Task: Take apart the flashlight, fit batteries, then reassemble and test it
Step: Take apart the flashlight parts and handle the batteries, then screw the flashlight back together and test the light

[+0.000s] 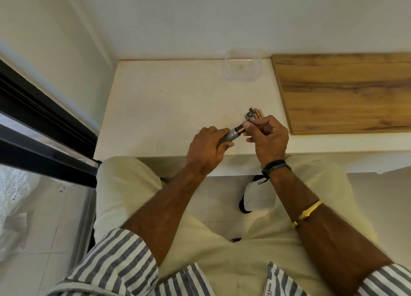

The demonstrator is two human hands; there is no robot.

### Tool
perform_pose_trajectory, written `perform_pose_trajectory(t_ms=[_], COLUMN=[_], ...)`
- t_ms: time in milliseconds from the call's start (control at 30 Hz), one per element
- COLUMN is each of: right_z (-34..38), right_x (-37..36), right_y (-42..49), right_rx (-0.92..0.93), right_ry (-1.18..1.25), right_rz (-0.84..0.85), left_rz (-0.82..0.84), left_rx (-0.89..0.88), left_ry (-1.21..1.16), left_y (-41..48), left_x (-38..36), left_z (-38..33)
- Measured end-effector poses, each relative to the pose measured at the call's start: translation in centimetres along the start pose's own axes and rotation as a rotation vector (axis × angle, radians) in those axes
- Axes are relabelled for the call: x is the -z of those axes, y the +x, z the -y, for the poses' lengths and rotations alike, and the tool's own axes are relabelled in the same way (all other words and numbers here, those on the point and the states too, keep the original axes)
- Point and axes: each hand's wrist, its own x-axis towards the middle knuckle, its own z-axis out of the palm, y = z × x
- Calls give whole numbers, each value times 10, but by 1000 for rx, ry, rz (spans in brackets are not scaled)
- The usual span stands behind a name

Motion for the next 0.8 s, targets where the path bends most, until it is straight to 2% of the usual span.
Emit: perform_pose_trajectory(t_ms=[267,467,667,800], right_z=[-4,-8,-13,-27], right_x=[-8,-10,-3,2], right_y=[-5,-5,15,38], right_rx=[18,-52,-81,-58], right_ry=[-165,-196,-174,-363], right_rz=[56,80,-60,-88], left_rz=[-11,-5,1,-22], left_rx=[7,27,52,55], left_ry=[4,-3,-22,-49], left_y=[2,3,6,7], left_x=[3,3,0,-1], left_z=[-4,-2,4,7])
